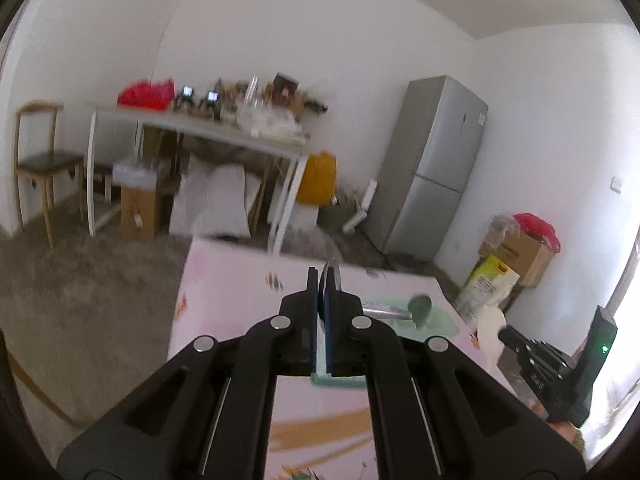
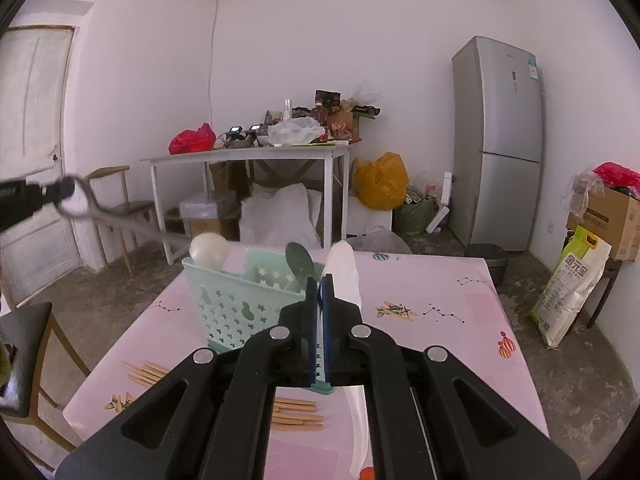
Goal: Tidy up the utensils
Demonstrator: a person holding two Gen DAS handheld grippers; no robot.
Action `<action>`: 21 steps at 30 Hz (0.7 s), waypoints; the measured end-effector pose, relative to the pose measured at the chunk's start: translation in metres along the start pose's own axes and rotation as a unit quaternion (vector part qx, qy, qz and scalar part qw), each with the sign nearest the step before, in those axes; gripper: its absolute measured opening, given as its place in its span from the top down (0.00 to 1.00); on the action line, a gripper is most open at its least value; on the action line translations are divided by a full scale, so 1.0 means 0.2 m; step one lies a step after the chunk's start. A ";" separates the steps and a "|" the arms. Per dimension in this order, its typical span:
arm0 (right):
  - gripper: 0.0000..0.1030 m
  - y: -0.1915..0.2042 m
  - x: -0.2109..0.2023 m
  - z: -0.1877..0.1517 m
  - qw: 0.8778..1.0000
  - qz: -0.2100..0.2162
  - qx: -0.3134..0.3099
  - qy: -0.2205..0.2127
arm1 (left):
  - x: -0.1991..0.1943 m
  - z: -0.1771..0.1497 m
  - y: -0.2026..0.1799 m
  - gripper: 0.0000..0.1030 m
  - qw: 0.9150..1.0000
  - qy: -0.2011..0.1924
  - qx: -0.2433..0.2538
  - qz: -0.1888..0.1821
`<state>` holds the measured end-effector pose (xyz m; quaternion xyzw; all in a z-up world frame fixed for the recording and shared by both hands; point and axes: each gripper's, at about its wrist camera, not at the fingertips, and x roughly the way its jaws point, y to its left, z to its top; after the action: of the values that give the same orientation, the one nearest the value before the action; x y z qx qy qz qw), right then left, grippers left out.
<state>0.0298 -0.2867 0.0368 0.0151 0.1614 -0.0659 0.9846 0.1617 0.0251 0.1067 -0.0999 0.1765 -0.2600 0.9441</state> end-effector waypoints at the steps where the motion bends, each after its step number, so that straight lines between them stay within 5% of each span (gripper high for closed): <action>1: 0.98 0.00 0.00 0.00 1.000 -0.001 -0.001 0.000 | 0.01 0.02 -0.02 0.99 1.000 -0.008 0.014 0.009; 6: 0.98 0.00 0.00 0.01 1.000 -0.001 -0.002 -0.005 | 0.12 0.03 -0.16 0.99 0.995 -0.015 0.088 0.036; 13: 0.98 0.00 0.00 0.00 1.000 -0.002 0.002 -0.004 | 0.34 -0.02 -0.34 0.99 0.976 0.018 0.199 0.085; 17: 0.98 0.00 0.00 0.00 1.000 -0.001 0.004 -0.002 | 0.45 -0.04 -0.39 0.99 0.970 0.045 0.225 0.084; 21: 0.98 -0.01 0.01 0.00 1.000 0.000 0.006 -0.001 | 0.55 -0.06 -0.39 0.98 0.972 0.078 0.213 0.063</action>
<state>0.0310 -0.2888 0.0366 0.0208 0.1600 -0.0673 0.9846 0.2092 -0.0992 0.0867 0.1358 0.1961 -0.2387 0.9413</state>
